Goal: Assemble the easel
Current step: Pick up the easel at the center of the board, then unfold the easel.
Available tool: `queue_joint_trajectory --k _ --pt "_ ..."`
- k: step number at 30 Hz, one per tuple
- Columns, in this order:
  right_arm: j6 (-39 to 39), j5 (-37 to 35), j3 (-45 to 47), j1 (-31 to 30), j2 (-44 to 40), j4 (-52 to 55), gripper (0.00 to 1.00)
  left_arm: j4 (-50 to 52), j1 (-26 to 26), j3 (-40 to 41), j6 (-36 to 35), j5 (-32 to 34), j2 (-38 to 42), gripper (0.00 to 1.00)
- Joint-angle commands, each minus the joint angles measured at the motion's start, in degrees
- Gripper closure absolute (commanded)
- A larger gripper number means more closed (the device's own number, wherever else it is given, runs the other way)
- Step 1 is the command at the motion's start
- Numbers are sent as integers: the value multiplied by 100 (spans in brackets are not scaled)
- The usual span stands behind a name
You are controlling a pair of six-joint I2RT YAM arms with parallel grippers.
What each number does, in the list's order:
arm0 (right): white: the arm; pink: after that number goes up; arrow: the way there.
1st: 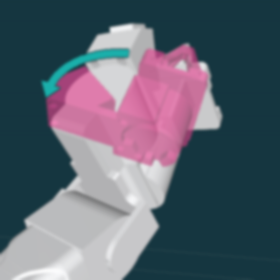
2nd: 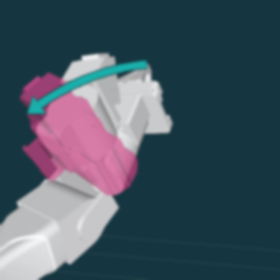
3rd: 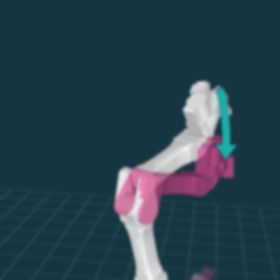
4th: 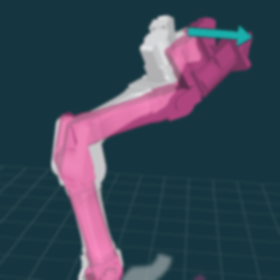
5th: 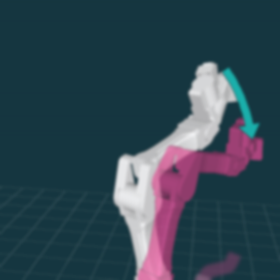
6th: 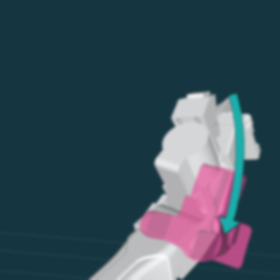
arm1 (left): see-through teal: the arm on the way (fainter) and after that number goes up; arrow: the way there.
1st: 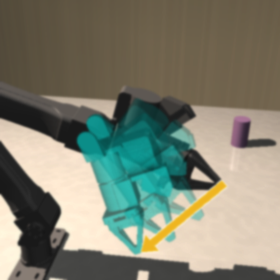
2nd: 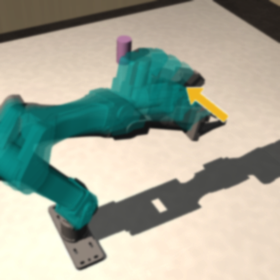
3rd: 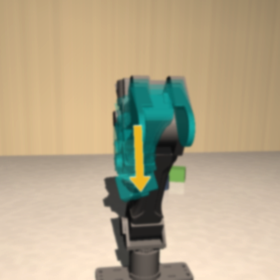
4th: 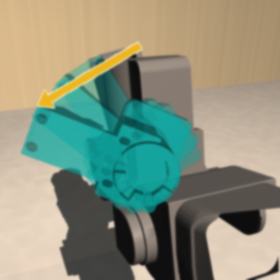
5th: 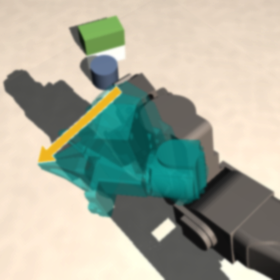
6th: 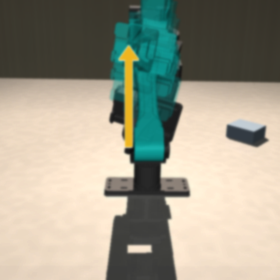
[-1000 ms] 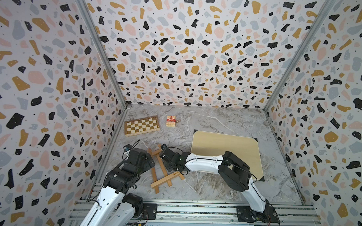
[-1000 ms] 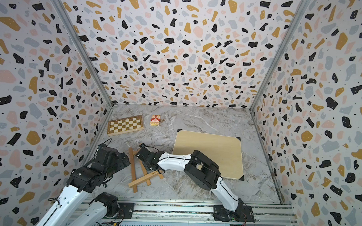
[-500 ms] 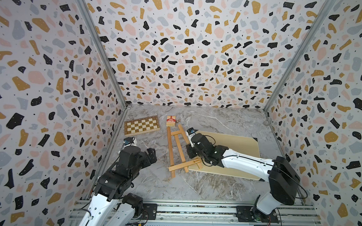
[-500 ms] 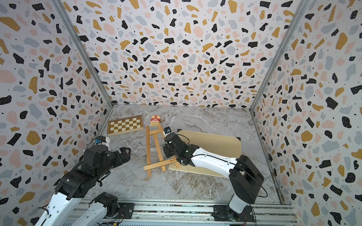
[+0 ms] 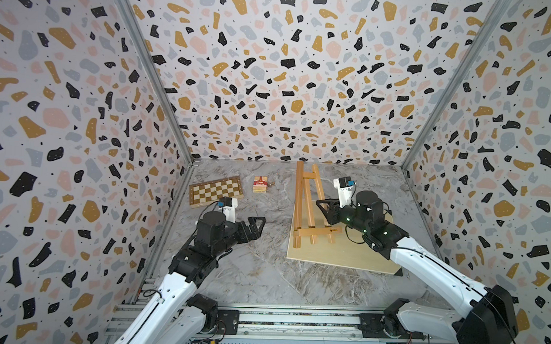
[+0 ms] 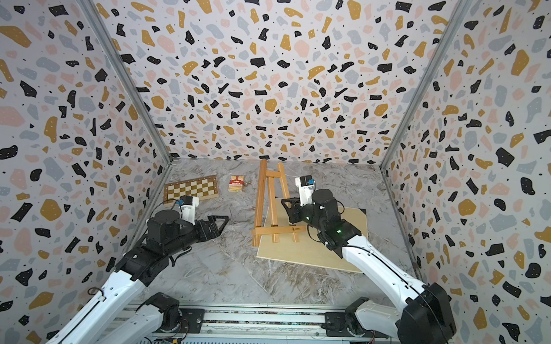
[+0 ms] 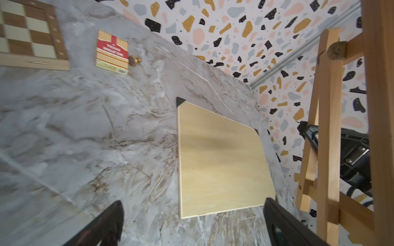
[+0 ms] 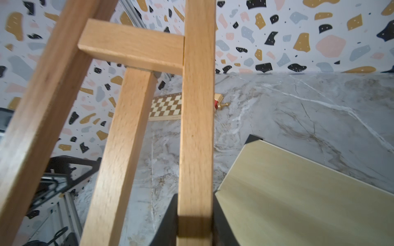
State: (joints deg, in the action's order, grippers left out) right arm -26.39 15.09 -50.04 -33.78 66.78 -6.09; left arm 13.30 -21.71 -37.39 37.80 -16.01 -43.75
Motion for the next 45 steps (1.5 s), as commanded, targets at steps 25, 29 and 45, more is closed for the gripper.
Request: queue_joint_trajectory --k 25,29,45 --pt "-476 1891 632 48 -726 -2194 100 -3263 -2078 -454 346 -686 -1292 1" --pt "-452 1887 618 -40 -675 -2204 100 -3228 -2152 -502 308 -563 -1358 1" --pt "-245 1654 500 -179 -851 -1910 100 -1442 -2336 -712 -606 1539 -1360 0"
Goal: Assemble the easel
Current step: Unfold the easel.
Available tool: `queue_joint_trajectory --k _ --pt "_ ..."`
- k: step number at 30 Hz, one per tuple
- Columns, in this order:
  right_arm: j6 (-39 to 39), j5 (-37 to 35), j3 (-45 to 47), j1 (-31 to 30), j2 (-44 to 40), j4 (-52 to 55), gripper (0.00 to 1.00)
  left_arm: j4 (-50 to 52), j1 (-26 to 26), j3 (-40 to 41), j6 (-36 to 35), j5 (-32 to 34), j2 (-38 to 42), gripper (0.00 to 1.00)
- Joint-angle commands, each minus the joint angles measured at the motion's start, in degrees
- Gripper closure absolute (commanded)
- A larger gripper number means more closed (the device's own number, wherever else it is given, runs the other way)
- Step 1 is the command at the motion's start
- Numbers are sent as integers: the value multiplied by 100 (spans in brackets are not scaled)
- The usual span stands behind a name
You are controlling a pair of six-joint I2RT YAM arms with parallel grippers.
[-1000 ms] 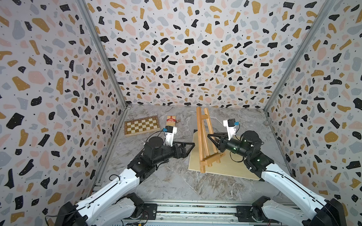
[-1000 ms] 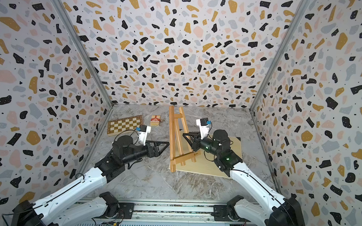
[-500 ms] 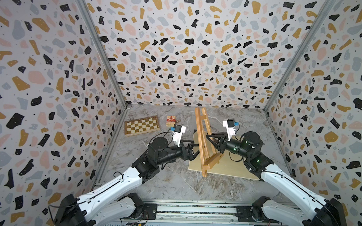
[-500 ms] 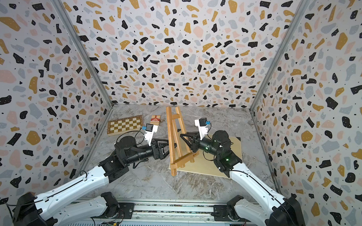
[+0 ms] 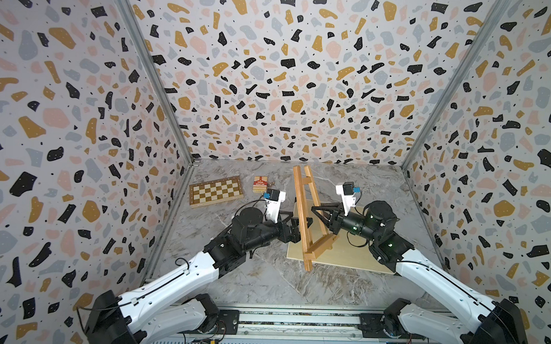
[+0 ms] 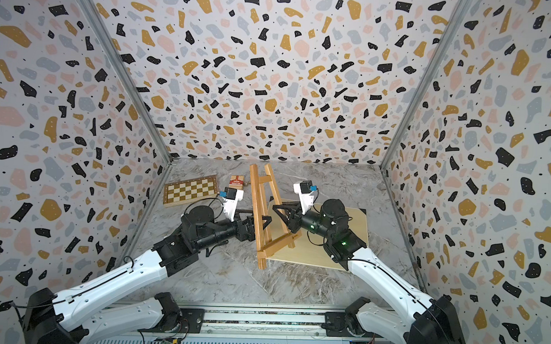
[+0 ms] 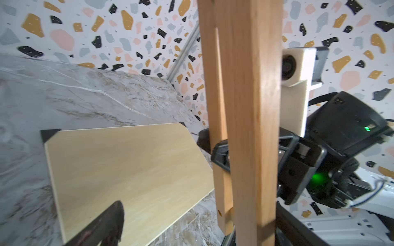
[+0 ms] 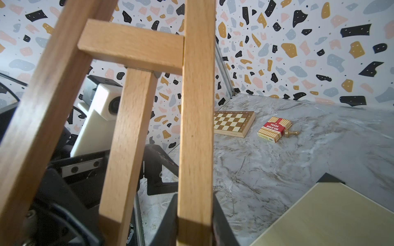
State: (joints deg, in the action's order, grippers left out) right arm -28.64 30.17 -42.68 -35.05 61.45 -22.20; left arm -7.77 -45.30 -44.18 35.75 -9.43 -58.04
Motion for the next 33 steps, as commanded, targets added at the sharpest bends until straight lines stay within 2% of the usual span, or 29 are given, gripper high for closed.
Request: queue_joint_trajectory --k 1,5,11,15,21,24,27,29,33 --pt "-2 134 -266 -48 -334 -225 100 771 21 -41 -463 1029 107 0" --pt "146 60 -407 -65 -381 169 100 1227 26 -127 -711 1887 163 0" --pt "478 68 -370 -156 -490 692 100 2169 40 -720 -960 3288 -153 0" --pt "602 -96 -312 -158 -572 1001 100 2080 136 -807 -1032 3671 -211 1" --pt "814 -364 -482 -168 -451 1333 100 2010 189 -1011 -1187 3294 -437 1" --pt "907 -437 -487 -165 -483 1463 100 2282 392 -1107 -905 3276 -503 1" --pt "977 -491 -479 -162 -497 1650 100 2303 779 -1127 -568 2761 -475 1" --pt "983 -482 -485 -160 -461 1718 100 2238 852 -1154 -475 2486 -525 1" --pt "823 -1138 -587 -135 -332 1632 100 2066 852 -1154 -504 1713 -621 1"
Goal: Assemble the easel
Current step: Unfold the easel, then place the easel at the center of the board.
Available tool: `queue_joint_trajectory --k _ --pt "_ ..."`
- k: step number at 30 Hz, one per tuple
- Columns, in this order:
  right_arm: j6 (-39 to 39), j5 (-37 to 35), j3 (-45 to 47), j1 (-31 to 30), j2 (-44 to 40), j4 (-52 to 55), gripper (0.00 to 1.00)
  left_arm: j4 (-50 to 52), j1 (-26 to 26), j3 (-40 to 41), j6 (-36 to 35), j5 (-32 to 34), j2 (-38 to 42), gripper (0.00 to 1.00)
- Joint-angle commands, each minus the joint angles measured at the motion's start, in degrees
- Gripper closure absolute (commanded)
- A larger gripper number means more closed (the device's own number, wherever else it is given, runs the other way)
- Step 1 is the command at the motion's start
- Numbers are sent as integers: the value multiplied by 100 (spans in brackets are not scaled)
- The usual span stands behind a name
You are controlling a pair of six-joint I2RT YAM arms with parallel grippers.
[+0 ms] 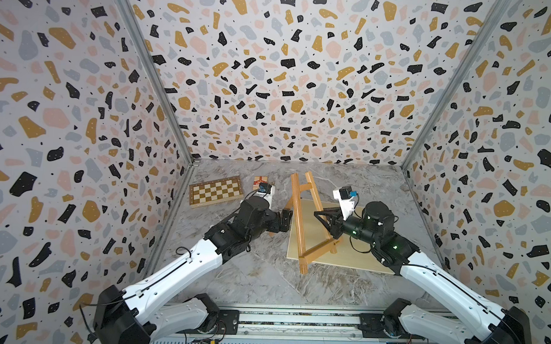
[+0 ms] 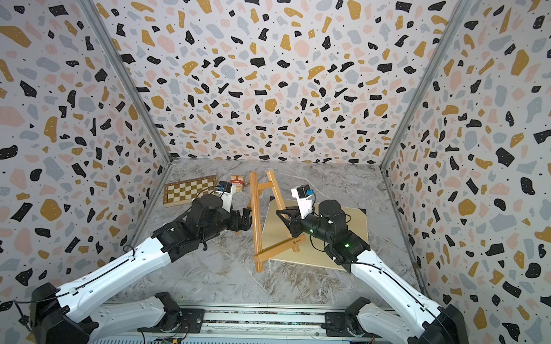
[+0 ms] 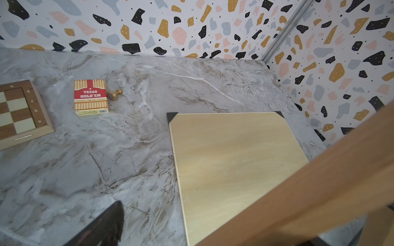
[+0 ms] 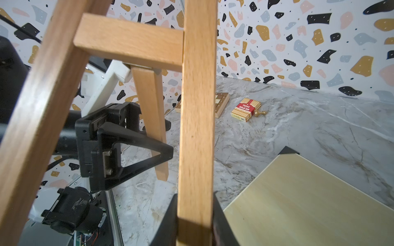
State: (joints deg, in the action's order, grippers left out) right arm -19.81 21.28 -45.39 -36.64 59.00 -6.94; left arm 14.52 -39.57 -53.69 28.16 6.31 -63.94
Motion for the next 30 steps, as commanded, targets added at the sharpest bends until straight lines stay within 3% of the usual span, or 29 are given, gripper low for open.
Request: queue_joint_trajectory --k 1,4,9,12,16,22,30 --pt "-109 -453 -346 42 -50 31 100 -177 275 -183 229 -55 -12 1" --pt "-161 -1082 -513 180 155 -69 100 -17 281 -92 267 -189 152 1" --pt "-152 -2018 -716 512 462 -488 100 653 276 -106 587 445 392 1" --pt "238 -2939 -657 599 755 -1040 100 394 278 49 663 387 504 1" --pt "574 -3578 -609 1005 1471 -1982 100 275 279 -54 586 438 266 1" --pt "1295 -3927 -667 1402 2584 -3669 100 -151 290 -193 383 489 -140 1" --pt "2050 -4328 -1199 1566 4022 -4991 100 -584 335 -195 291 560 -459 1"
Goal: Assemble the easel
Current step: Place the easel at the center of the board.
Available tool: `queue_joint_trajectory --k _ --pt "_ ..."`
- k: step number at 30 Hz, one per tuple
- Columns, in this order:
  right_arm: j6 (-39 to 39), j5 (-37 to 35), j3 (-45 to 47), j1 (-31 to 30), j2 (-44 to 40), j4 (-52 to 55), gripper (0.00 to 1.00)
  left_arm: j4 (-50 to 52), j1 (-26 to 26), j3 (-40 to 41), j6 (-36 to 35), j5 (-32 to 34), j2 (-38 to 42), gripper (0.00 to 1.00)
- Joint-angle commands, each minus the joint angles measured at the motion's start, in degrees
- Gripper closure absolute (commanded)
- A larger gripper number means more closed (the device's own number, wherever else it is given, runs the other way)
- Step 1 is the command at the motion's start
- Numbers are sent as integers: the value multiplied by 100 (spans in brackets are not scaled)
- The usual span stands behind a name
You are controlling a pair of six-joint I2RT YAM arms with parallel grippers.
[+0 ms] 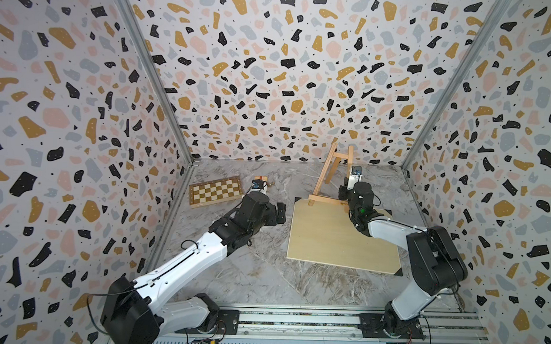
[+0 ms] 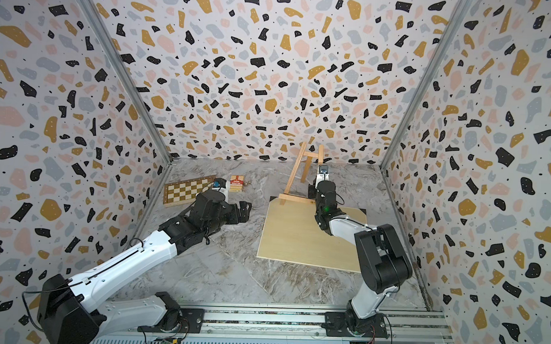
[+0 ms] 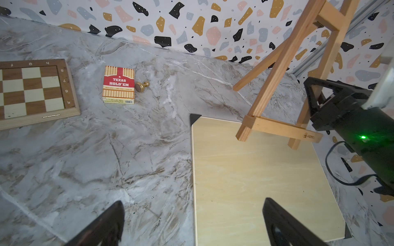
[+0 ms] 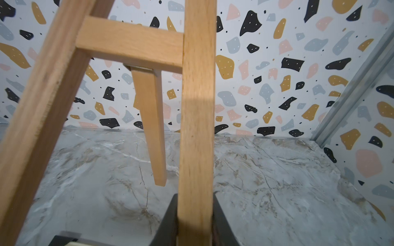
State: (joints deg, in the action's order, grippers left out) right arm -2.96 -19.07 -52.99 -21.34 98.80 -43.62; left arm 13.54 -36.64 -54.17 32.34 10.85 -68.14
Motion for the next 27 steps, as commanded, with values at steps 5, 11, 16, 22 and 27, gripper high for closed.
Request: queue_joint_trajectory --k 5,11,16,22,27 --pt "441 100 -712 250 696 -1761 100 -779 69 -54 -140 135 -151 1" --pt "491 539 -912 406 1223 -2210 100 -921 113 -74 -202 136 -319 1" --pt "697 807 -1122 456 1632 -2434 100 -1000 149 -76 -227 120 -416 1" --pt "906 1082 -1409 503 2021 -2468 100 -1116 190 -23 -245 95 -481 1" --pt "865 1231 -1594 618 2249 -2477 100 -1121 215 -23 -246 93 -533 1"
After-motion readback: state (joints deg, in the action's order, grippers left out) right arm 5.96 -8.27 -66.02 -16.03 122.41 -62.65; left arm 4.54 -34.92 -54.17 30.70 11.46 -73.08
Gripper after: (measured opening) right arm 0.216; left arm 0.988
